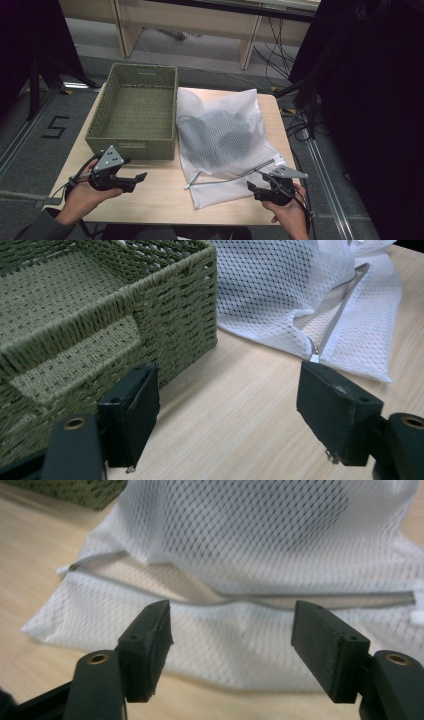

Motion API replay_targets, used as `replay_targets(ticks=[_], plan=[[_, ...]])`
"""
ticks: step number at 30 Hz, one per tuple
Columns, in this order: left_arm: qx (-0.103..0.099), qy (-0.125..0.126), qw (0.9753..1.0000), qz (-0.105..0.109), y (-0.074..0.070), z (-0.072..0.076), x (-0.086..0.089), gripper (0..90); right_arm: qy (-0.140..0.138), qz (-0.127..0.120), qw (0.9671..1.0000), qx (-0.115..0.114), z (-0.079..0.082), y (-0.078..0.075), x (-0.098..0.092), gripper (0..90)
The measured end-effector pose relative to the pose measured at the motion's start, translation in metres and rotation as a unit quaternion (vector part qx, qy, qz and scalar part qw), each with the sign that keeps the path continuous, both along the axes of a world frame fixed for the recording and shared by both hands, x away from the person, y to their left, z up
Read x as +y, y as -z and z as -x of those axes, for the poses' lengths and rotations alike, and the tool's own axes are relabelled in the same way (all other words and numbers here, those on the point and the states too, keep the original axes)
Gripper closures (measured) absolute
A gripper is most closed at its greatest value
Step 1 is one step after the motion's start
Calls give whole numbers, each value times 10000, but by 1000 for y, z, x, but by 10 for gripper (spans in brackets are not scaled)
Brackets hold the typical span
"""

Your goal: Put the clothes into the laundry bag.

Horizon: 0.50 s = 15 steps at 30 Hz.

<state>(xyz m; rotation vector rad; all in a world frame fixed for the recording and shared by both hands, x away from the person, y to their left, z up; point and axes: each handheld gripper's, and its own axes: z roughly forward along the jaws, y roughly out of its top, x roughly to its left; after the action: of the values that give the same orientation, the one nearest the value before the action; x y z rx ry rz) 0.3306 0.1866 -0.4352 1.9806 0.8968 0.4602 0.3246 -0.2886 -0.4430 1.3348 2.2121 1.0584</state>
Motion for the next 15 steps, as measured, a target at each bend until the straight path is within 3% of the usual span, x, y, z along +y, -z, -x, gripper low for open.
replay_targets(ticks=[6, 7, 9, 11, 13, 15], plan=[[129, 22, 9999, -57, 3, 8, -6, 200, -164, 78, 9997, 141, 12, 7, 2, 316], [137, 115, 9997, -183, 2, 8, -5, 197, -88, 53, 9996, 246, 14, 7, 3, 314], [122, 90, 9998, -143, 3, 8, -8, 194, -161, 219, 9995, 165, 12, 7, 1, 314], [149, 50, 9998, -102, 4, 8, -8, 185, -102, 97, 9997, 211, 12, 9, 2, 314], [151, 79, 9997, -171, 3, 7, -6, 184, -96, 119, 9996, 222, 12, 9, 1, 314], [150, 92, 9998, -106, 3, 6, -7, 182, -170, 175, 9996, 113, 10, 9, -1, 314]])
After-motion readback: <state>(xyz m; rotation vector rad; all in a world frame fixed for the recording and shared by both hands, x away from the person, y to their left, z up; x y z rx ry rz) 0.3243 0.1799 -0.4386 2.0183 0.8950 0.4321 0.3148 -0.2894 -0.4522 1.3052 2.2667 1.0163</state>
